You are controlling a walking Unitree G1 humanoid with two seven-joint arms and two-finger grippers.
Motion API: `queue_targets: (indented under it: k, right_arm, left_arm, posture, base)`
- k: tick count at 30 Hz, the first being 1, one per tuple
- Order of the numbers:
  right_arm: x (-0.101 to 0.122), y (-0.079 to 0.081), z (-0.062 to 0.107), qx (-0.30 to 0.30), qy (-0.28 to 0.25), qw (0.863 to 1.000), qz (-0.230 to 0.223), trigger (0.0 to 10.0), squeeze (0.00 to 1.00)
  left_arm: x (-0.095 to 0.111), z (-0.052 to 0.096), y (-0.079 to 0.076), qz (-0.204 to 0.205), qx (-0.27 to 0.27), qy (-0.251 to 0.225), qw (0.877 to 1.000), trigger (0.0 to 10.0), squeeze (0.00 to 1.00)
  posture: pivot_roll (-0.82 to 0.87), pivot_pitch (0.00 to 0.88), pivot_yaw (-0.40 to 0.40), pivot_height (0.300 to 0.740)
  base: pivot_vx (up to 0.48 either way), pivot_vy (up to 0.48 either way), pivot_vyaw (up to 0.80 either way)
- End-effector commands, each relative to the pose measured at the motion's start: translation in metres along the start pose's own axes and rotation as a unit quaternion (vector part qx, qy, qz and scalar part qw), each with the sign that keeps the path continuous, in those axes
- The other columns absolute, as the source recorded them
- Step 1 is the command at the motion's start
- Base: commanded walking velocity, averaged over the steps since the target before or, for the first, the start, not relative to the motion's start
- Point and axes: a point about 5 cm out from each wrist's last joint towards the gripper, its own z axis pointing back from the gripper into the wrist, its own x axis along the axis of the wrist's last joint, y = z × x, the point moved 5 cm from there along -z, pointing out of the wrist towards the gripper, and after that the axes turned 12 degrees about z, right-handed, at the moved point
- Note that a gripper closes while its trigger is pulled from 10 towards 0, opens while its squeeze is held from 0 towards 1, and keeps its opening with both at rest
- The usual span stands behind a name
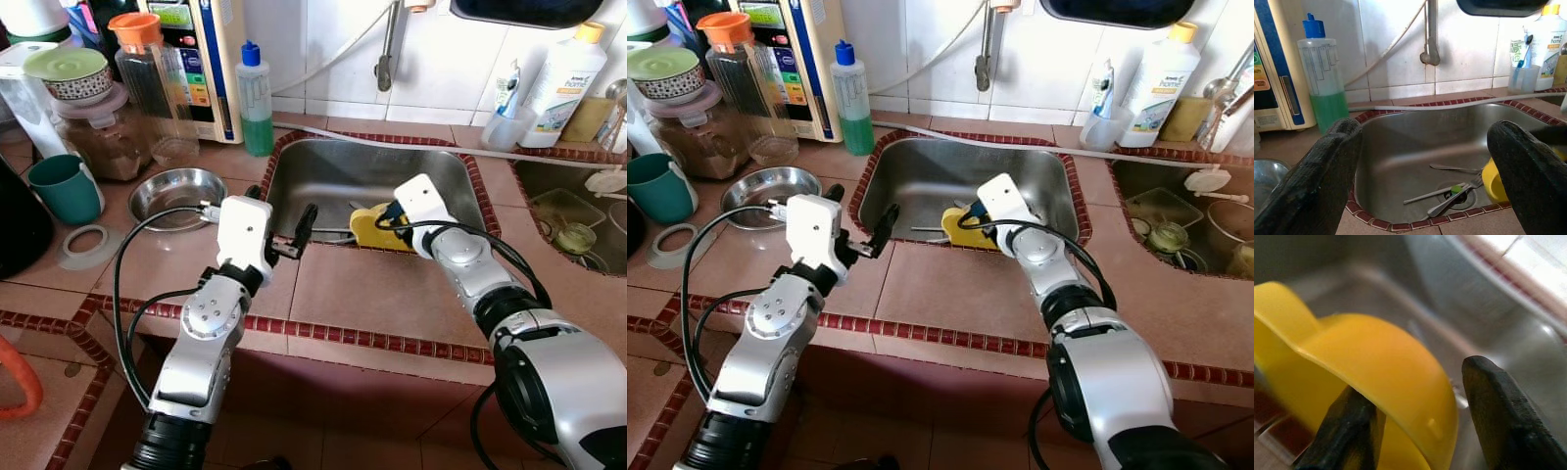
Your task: Kitchen organization
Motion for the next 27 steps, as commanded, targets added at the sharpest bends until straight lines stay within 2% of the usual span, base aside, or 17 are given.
queue_targets:
  k: [1, 4, 10, 13, 14, 16, 20, 24, 25, 27]
  right_arm:
    - [-0.009, 0.002, 0.002, 0.036, 0.021, 0.999, 0.004, 10.0, 1.00]
    - [-0.010, 0.000, 0.003, 0.038, 0.023, 0.999, 0.001, 10.0, 1.00]
    - [-0.006, 0.009, 0.005, 0.095, 0.007, 0.995, -0.036, 10.0, 1.00]
    - [-0.002, 0.017, 0.007, 0.142, -0.006, 0.987, -0.076, 10.0, 1.00]
    - [0.001, 0.022, 0.009, 0.173, -0.016, 0.979, -0.108, 10.0, 1.00]
    - [0.002, 0.022, 0.010, 0.182, -0.020, 0.976, -0.120, 10.0, 1.00]
    - [0.002, 0.015, 0.011, 0.166, -0.022, 0.976, -0.139, 10.0, 1.00]
    - [0.009, 0.004, 0.011, 0.145, -0.049, 0.974, -0.167, 10.0, 1.00]
    - [0.012, -0.009, 0.009, 0.097, -0.055, 0.980, -0.166, 10.0, 1.00]
    - [0.016, -0.023, 0.008, 0.055, -0.064, 0.980, -0.180, 10.0, 1.00]
  left_arm:
    - [0.006, -0.002, -0.001, -0.006, -0.002, -0.007, 1.000, 10.0, 0.00]
    - [0.006, -0.002, -0.001, -0.006, -0.002, -0.007, 1.000, 10.0, 0.00]
    - [0.006, -0.003, -0.001, -0.005, -0.002, -0.008, 1.000, 10.0, 0.00]
    - [0.007, -0.004, -0.001, -0.004, -0.002, -0.008, 1.000, 10.0, 0.00]
    - [0.006, -0.004, -0.001, -0.004, -0.002, -0.008, 1.000, 10.0, 0.00]
    - [0.007, -0.004, -0.001, -0.004, -0.002, -0.008, 1.000, 10.0, 0.00]
    - [0.007, -0.005, 0.000, -0.003, 0.001, -0.008, 1.000, 10.0, 0.00]
    - [0.007, -0.005, 0.001, -0.003, 0.002, -0.007, 1.000, 10.0, 0.00]
    - [0.007, -0.005, 0.001, -0.004, 0.003, -0.007, 1.000, 10.0, 0.00]
    - [0.007, -0.005, 0.001, -0.005, 0.004, -0.007, 1.000, 10.0, 0.00]
  posture:
    - [0.14, 0.047, 0.035, 0.740]
    - [0.14, 0.047, 0.035, 0.740]
    - [0.13, 0.047, 0.039, 0.740]
    - [0.13, 0.046, 0.038, 0.740]
    - [0.13, 0.046, 0.038, 0.740]
    - [0.13, 0.046, 0.038, 0.740]
    - [0.13, 0.047, 0.039, 0.740]
    - [0.13, 0.047, 0.040, 0.740]
    - [0.13, 0.047, 0.040, 0.740]
    - [0.12, 0.046, 0.041, 0.740]
  base:
    - [0.000, 0.000, 0.00]
    - [0.000, 0.000, 0.00]
    - [0.000, 0.000, 0.00]
    - [0.000, 0.000, 0.00]
    - [0.000, 0.000, 0.00]
    - [0.000, 0.000, 0.00]
    - [0.000, 0.000, 0.00]
    - [0.000, 0.000, 0.00]
    - [0.000, 0.000, 0.00]
    - [0.000, 0.000, 0.00]
